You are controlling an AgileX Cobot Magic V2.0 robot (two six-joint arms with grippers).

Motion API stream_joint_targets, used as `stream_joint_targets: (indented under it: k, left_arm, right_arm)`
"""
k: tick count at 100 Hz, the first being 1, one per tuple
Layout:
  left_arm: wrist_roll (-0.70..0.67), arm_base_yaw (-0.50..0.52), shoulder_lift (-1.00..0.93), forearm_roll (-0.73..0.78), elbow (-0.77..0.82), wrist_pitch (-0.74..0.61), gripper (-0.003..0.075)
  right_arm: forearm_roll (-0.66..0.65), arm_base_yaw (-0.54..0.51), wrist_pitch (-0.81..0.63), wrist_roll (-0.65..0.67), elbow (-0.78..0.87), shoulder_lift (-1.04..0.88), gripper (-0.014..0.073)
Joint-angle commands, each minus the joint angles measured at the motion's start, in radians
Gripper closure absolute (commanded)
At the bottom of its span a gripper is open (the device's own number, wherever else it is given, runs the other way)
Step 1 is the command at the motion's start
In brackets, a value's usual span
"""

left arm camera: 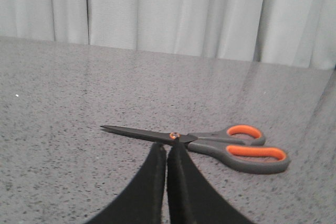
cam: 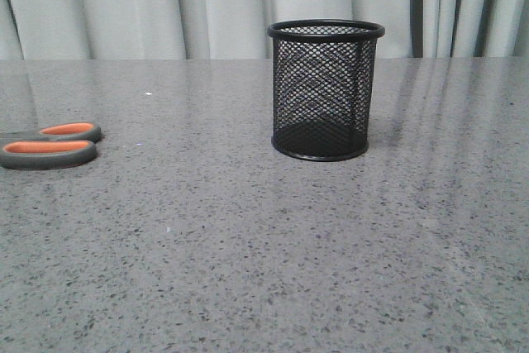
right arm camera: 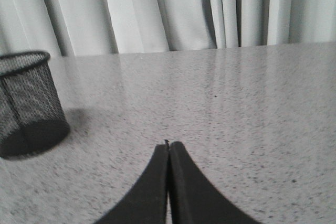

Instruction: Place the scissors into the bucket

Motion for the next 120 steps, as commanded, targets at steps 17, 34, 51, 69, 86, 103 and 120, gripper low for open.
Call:
stream_joint_targets:
  k: [17,34,51,69,86,103,120]
  left_arm:
    - [-0.006,0.002,-0.025,-0.251,0.028,-0.128,0.0741]
    - [-0.006,0.002,-0.025,-0.509,0.024,-0.139,0.0741]
    - [-0.006,0.002,-0.024,-0.551,-0.033,-0.1,0.0741]
    - [-0.006,0.002,0.048,-0.436,-0.193,0.091,0.0741]
    - [-0.006,0.002,0.26,-0.209,-0.422,0.386,0.0741]
    - [0.0,0.002,0.447,-0.084,-0.641,0.568,0.0741]
    - [0.006,0.002,0.549,-0.059,-0.729,0.578,0.0741]
  right_arm:
    - [0.274,-0.006,-0.124,-0.004,0.017,-0.026,0.0649]
    - [0.466,-0.006,-0.112,-0.004,0.003,-0.026,0.0648]
    - [0.461,-0.006,-0.038,-0.004,-0.083,-0.009,0.0644]
    - [0.376,-0.006,0.134,-0.004,-0.257,0.122,0.0637]
    - [0.29,-0.006,0.367,-0.004,-0.479,0.381,0.0637]
    - [0.246,-0.006,0.564,-0.006,-0.653,0.608,0.0638]
    - [0.246,-0.006,0.587,-0.025,-0.719,0.717,0.0638]
